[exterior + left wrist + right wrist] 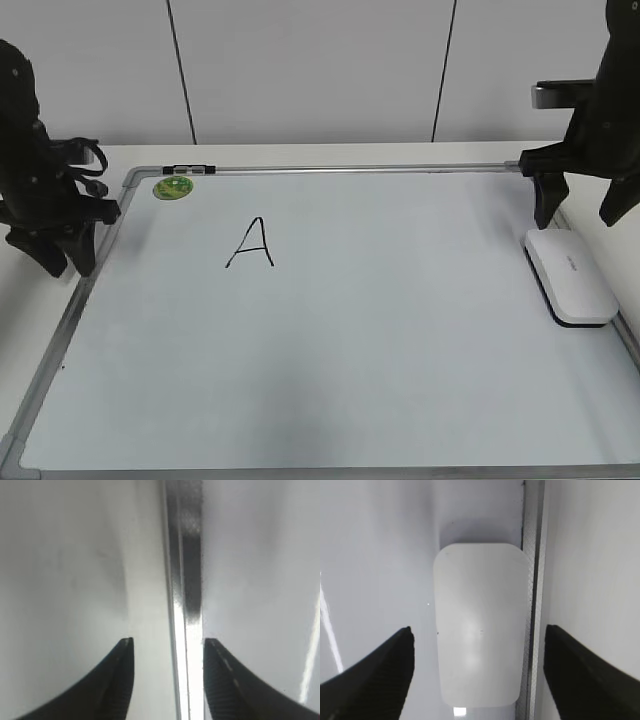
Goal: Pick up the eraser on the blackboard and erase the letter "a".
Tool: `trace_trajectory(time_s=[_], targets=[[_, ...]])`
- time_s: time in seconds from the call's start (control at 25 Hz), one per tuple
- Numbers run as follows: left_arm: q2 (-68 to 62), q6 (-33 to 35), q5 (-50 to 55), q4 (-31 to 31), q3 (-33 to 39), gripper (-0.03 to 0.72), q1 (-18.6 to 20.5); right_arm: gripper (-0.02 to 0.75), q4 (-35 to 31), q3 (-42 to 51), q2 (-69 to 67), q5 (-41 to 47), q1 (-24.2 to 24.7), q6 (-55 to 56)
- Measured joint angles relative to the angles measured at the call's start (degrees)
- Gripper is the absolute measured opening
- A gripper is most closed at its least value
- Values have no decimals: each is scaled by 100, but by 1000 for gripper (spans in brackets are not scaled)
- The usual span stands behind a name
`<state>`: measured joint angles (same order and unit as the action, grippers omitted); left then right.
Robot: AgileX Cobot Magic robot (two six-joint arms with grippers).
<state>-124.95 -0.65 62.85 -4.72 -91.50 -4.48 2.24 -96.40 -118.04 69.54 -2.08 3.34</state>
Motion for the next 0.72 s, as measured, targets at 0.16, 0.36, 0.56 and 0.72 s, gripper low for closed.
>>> trace_trajectory(time_s=[0.16,0.36,0.56,0.72], targets=[[219,-87,208,163,-217,396,-2,594,-73,0,177,11,0,0],[624,-119,427,307,-232,549,-2,594,-224,0,476,21,0,0],[1015,-130,630,380,-232,596,-2,594,-483,0,854,33,0,0],[1295,-130,675,274,-232,592,-2,593,-541,0,1212,54,0,0]])
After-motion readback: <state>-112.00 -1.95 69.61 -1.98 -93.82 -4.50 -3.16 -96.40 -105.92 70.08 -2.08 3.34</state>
